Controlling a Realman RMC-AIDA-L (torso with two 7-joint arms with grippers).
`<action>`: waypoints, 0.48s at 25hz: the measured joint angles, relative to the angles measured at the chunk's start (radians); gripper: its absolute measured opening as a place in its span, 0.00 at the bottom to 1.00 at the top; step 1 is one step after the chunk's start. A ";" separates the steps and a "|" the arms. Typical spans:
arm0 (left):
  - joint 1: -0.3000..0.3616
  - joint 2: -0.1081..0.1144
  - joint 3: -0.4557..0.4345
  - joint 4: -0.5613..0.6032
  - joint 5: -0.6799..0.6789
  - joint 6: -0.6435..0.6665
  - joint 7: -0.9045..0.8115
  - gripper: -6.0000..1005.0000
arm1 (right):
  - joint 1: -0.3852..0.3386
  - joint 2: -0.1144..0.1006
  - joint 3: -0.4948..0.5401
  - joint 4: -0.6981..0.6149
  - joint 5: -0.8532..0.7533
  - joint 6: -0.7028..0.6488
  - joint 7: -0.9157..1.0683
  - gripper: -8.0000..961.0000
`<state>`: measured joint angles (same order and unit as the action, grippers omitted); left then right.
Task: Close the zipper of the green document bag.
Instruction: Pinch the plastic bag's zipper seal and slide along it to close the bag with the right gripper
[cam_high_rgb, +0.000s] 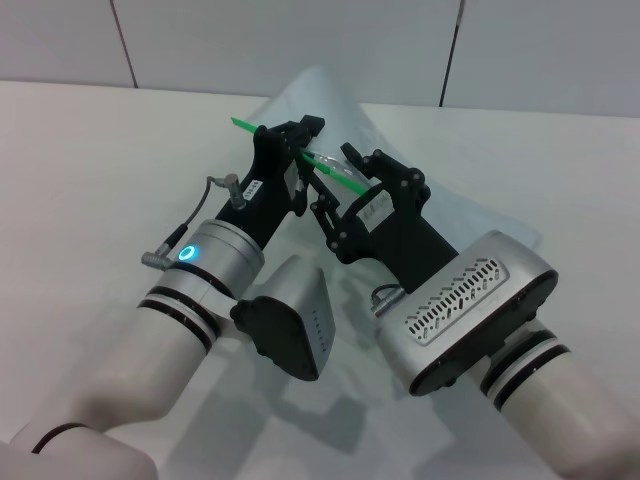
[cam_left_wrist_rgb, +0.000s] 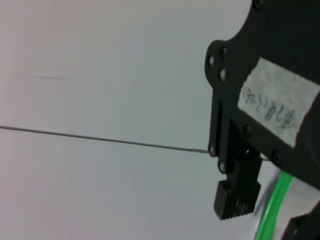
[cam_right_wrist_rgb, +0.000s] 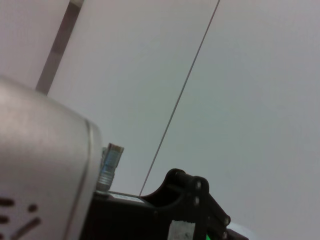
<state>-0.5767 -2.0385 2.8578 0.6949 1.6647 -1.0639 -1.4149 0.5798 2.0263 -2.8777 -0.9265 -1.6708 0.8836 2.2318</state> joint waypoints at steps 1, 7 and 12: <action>0.000 0.000 0.000 0.000 0.000 0.000 0.000 0.06 | 0.000 0.000 0.000 0.000 0.000 0.000 0.000 0.43; 0.000 0.000 0.000 0.000 0.004 0.001 0.002 0.06 | 0.000 0.000 0.000 0.000 -0.001 -0.003 0.000 0.43; 0.000 0.000 0.000 0.000 0.012 0.001 0.002 0.06 | 0.001 0.001 0.000 -0.001 -0.010 -0.003 0.000 0.42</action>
<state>-0.5767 -2.0385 2.8578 0.6949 1.6764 -1.0630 -1.4125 0.5812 2.0273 -2.8777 -0.9279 -1.6812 0.8803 2.2319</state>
